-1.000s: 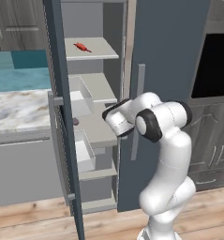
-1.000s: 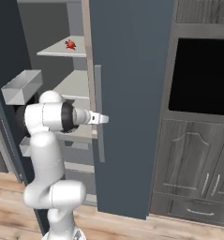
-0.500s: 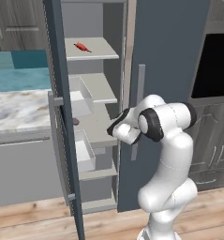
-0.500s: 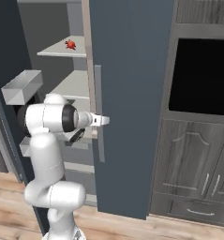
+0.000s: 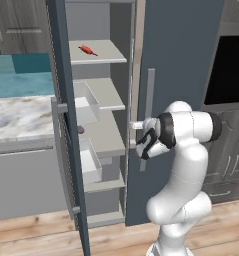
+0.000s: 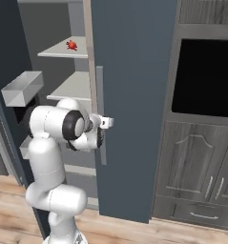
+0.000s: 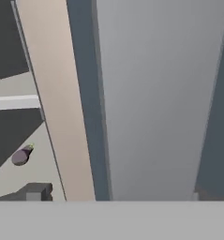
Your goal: There's a fish in the fridge that needs to be moved to the freezer for freezing. Pick up the fish from the fridge, place it on any shelf in the freezer, and close the fridge and freezer doors when done.
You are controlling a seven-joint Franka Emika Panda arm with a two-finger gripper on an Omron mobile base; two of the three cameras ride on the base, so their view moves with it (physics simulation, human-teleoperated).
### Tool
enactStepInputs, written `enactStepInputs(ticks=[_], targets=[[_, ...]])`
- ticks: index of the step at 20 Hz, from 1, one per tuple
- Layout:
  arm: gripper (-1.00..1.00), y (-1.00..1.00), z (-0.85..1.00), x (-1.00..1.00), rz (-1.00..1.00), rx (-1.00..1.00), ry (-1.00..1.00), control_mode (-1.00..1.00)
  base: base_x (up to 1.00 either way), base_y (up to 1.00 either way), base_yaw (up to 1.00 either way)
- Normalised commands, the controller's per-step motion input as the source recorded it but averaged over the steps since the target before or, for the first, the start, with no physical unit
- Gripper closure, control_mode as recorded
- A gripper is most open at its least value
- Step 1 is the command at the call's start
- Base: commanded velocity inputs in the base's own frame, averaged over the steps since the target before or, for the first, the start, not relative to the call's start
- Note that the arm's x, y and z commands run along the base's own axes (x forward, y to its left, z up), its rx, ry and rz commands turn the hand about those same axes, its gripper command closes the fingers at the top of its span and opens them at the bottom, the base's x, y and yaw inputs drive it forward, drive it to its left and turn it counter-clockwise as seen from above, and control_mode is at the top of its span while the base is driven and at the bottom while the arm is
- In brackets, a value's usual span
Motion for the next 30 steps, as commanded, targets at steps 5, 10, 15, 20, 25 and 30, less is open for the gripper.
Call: enactStepInputs(ticks=[5,10,15,20,25,30], targets=[[-1.0,0.0,1.0,0.59,0.2,0.05,-0.39,-1.0,0.0,0.0,0.0],[-1.0,0.0,1.0,0.46,0.14,0.0,-0.36,-1.0,0.0,0.0,0.0],[-1.0,0.0,1.0,0.37,0.08,0.0,-0.37,-1.0,0.0,0.0,0.0],[-1.0,-0.09,1.0,0.39,0.1,0.0,-0.39,-1.0,0.0,0.0,0.0],[-1.0,-0.24,1.0,0.32,0.15,0.04,-0.41,-1.0,0.0,0.0,0.0],[-1.0,-0.24,1.0,-0.16,0.2,0.03,-0.54,-1.0,0.0,0.0,0.0]])
